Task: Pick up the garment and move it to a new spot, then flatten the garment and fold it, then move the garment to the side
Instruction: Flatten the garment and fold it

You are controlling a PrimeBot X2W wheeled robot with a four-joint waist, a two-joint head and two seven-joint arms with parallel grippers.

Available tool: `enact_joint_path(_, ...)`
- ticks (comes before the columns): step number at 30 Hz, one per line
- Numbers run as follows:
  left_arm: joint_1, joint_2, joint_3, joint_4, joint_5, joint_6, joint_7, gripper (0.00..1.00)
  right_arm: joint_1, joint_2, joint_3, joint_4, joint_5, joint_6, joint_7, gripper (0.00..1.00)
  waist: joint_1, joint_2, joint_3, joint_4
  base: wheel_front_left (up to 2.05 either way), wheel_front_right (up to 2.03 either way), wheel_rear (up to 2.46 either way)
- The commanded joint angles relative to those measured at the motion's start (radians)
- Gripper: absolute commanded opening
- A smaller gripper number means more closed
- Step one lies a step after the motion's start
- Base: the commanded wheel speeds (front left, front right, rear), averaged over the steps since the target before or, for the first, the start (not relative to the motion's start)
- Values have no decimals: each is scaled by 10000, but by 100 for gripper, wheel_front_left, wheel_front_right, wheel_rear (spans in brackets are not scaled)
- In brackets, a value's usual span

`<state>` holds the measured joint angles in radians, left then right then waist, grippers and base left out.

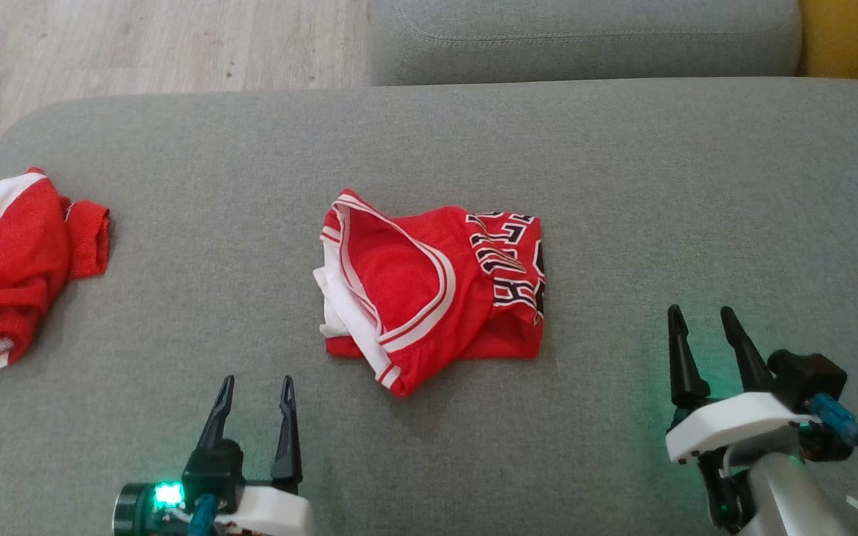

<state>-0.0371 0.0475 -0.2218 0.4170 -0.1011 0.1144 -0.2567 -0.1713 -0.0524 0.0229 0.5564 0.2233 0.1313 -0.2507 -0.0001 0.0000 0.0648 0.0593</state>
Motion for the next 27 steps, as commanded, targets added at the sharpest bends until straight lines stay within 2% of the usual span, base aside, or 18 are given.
enact_joint_path(1,-297,28,341,-277,88,40,-51,100,-251,21,300,-358,-7,-6,-110,100,1,0,2,21,0,0,0)
enact_joint_path(4,-356,28,244,-237,97,3,-51,100,-371,21,786,-450,39,-6,-110,100,1,0,46,130,0,0,0)
enact_joint_path(12,-350,28,-202,-42,-97,-15,-51,100,-1065,22,3658,-424,829,-6,-110,100,1,0,194,919,0,0,0)
enact_joint_path(21,-305,28,-427,92,-167,-37,-51,100,-2244,22,5942,670,1430,-6,-110,100,1,0,332,1825,0,0,0)
enact_joint_path(27,-303,28,-557,71,-319,14,-51,100,-2557,22,6874,1334,1018,-6,-110,100,1,0,447,2141,0,0,0)
